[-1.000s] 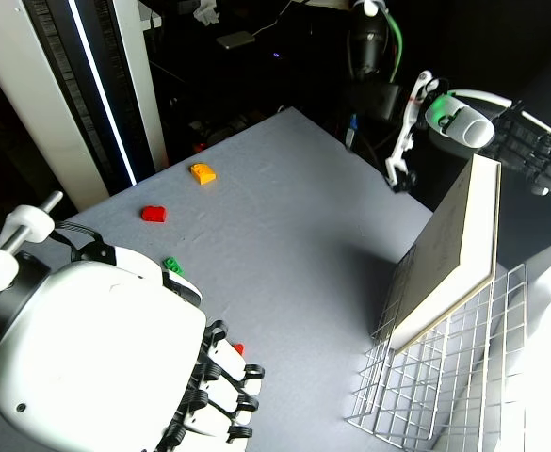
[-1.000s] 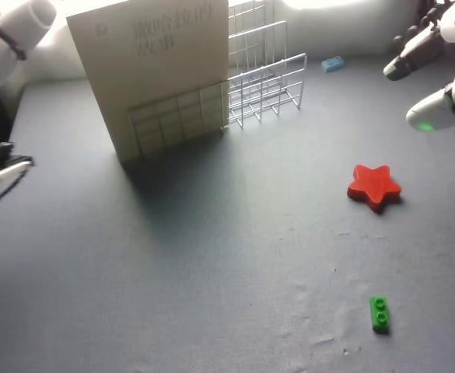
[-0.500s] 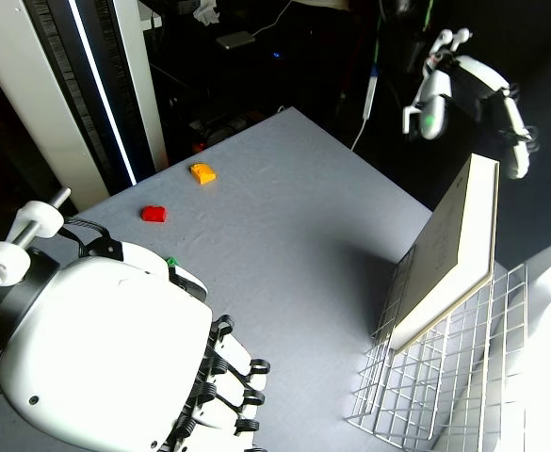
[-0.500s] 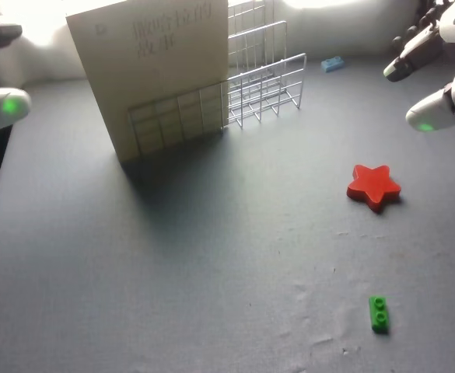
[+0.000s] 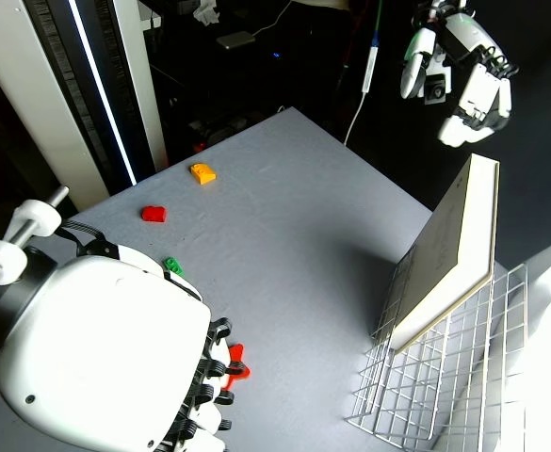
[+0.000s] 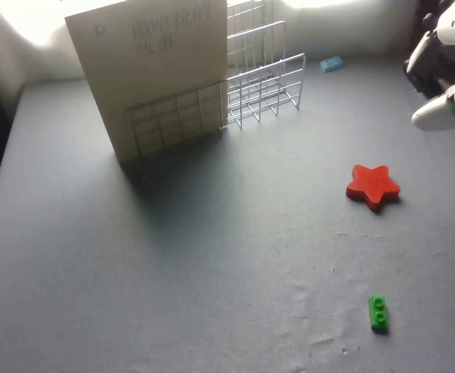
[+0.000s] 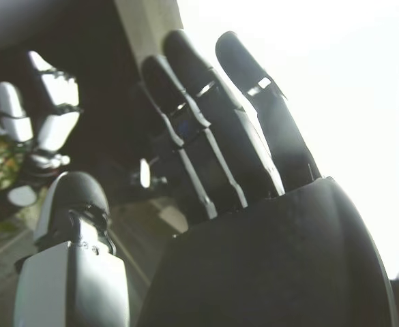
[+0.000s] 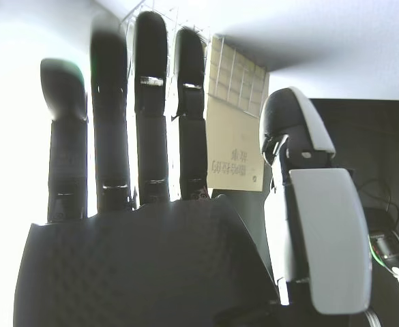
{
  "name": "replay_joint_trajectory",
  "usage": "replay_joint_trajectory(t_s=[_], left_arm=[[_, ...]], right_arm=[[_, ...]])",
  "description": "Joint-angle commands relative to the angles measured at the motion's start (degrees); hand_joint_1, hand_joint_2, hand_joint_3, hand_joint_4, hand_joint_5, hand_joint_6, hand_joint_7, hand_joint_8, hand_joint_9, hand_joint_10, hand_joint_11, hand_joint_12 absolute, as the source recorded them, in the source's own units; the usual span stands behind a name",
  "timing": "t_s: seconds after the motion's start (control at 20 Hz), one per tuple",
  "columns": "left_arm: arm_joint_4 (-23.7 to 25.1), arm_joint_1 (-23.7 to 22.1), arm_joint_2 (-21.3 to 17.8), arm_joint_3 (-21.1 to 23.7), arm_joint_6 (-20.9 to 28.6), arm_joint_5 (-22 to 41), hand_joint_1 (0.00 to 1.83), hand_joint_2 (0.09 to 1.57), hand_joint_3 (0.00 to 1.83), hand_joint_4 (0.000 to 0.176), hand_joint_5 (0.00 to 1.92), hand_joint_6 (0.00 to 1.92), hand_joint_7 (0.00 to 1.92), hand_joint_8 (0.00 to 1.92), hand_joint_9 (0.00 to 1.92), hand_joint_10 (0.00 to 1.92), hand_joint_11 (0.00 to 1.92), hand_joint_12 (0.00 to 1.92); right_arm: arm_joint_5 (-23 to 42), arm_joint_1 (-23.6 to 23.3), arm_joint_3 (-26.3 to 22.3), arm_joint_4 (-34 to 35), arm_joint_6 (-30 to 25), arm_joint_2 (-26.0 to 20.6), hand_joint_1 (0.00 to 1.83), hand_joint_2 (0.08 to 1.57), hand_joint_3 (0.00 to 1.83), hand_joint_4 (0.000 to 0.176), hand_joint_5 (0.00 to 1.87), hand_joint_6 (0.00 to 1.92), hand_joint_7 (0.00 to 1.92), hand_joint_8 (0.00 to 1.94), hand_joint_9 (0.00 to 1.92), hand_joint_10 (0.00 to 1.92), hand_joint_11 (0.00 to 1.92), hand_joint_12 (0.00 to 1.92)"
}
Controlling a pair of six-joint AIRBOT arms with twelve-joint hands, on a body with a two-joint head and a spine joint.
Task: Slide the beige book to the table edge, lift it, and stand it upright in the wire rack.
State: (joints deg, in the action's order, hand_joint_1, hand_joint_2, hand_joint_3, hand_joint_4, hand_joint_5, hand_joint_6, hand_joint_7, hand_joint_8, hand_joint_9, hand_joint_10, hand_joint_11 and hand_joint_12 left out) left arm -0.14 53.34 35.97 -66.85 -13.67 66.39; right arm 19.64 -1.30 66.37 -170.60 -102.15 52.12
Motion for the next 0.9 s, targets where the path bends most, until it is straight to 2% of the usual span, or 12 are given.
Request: replay_joint_trajectory(t_s=[0.0,0.1,0.15,0.2,0.25,0.3,0.35,0.4,0.45,0.6,0.75,0.85], left_arm=[[-2.29,-0.22,-1.03,0.14,-0.06,6.23,0.52,1.23,0.00,0.000,1.00,1.80,1.01,1.86,1.02,1.88,0.95,1.92],[-0.64,-0.21,-2.13,0.67,-1.29,7.32,0.60,1.25,0.00,0.000,1.19,1.92,1.21,1.92,1.22,1.92,1.20,1.92],[-0.18,-0.01,-2.49,0.80,-2.19,7.35,0.66,1.24,0.00,0.000,1.29,1.92,1.29,1.92,1.32,1.92,1.34,1.92],[0.21,0.65,-2.50,0.22,-3.56,7.68,0.71,1.24,0.00,0.000,1.32,1.92,1.33,1.92,1.37,1.92,1.41,1.92],[0.22,1.13,-2.45,-0.19,-3.83,8.24,0.74,1.24,0.00,0.000,1.34,1.92,1.35,1.92,1.40,1.92,1.45,1.92],[0.22,1.34,-2.50,-0.74,-4.00,8.34,0.77,1.23,0.00,0.000,1.34,1.92,1.35,1.92,1.40,1.92,1.46,1.92],[0.21,1.25,-2.61,-1.25,-2.77,8.48,0.76,1.23,0.00,0.000,1.34,1.92,1.36,1.92,1.40,1.92,1.47,1.92],[0.25,1.20,-2.99,-1.22,-1.86,8.51,0.76,1.23,0.00,0.000,1.34,1.92,1.36,1.92,1.40,1.92,1.47,1.92],[0.86,1.32,-3.36,-1.08,-1.91,8.25,0.76,1.26,0.01,0.000,1.34,1.92,1.36,1.92,1.40,1.92,1.47,1.92],[5.95,1.55,-3.94,-0.77,-2.07,10.94,0.77,1.27,0.01,0.000,1.31,1.92,1.34,1.92,1.38,1.92,1.46,1.92],[7.40,1.73,-4.24,-0.05,-4.66,13.42,0.76,1.27,0.00,0.000,1.30,1.92,1.33,1.92,1.38,1.92,1.45,1.92],[9.99,2.63,-5.06,0.35,-4.04,12.19,0.75,1.28,0.01,0.000,1.29,1.92,1.33,1.92,1.38,1.92,1.45,1.92]], right_arm=[[-5.18,-0.93,-0.25,-1.97,-0.22,-0.51,0.48,1.21,0.00,0.000,0.89,1.85,1.18,1.93,1.33,1.92,1.41,1.92],[-5.29,-1.07,-0.38,-1.97,-0.22,-0.55,0.54,1.20,0.00,0.000,1.27,1.92,1.48,1.94,1.63,1.92,1.72,1.92],[-5.34,-1.10,-0.38,-1.97,-0.21,-0.59,0.54,1.25,0.00,0.000,1.33,1.92,1.50,1.94,1.65,1.92,1.76,1.92],[-5.39,-1.12,-0.38,-1.97,-0.20,-0.64,0.52,1.28,0.01,0.015,1.35,1.92,1.51,1.94,1.66,1.92,1.77,1.92],[-5.51,-1.12,-0.38,-1.97,-0.20,-0.64,0.50,1.35,0.00,0.054,1.34,1.92,1.50,1.94,1.66,1.92,1.77,1.92],[-5.70,-1.09,-0.47,-1.97,-0.24,-0.64,0.52,1.39,0.00,0.115,1.34,1.92,1.50,1.94,1.66,1.92,1.77,1.92],[-5.94,-1.07,-0.55,-1.97,-0.25,-0.64,0.58,1.39,0.00,0.135,1.35,1.92,1.49,1.94,1.65,1.92,1.75,1.92],[-6.15,-1.03,-0.66,-1.97,-0.26,-0.64,0.58,1.39,0.00,0.135,1.35,1.92,1.49,1.94,1.65,1.92,1.75,1.92],[-6.16,-0.99,-0.85,-1.97,-0.67,-0.64,0.64,1.38,0.00,0.174,1.35,1.92,1.48,1.94,1.62,1.92,1.73,1.92],[-7.00,-0.77,-1.25,-1.97,-0.98,-0.92,0.63,1.39,0.00,0.176,1.34,1.92,1.46,1.94,1.60,1.92,1.71,1.92],[-7.81,-0.50,-1.56,-1.97,-0.86,-0.94,0.64,1.38,0.00,0.176,1.33,1.92,1.45,1.94,1.59,1.92,1.70,1.92],[-9.85,1.50,-2.83,-1.97,-0.11,-1.24,0.65,1.38,0.00,0.176,1.31,1.92,1.43,1.94,1.56,1.92,1.69,1.92]])
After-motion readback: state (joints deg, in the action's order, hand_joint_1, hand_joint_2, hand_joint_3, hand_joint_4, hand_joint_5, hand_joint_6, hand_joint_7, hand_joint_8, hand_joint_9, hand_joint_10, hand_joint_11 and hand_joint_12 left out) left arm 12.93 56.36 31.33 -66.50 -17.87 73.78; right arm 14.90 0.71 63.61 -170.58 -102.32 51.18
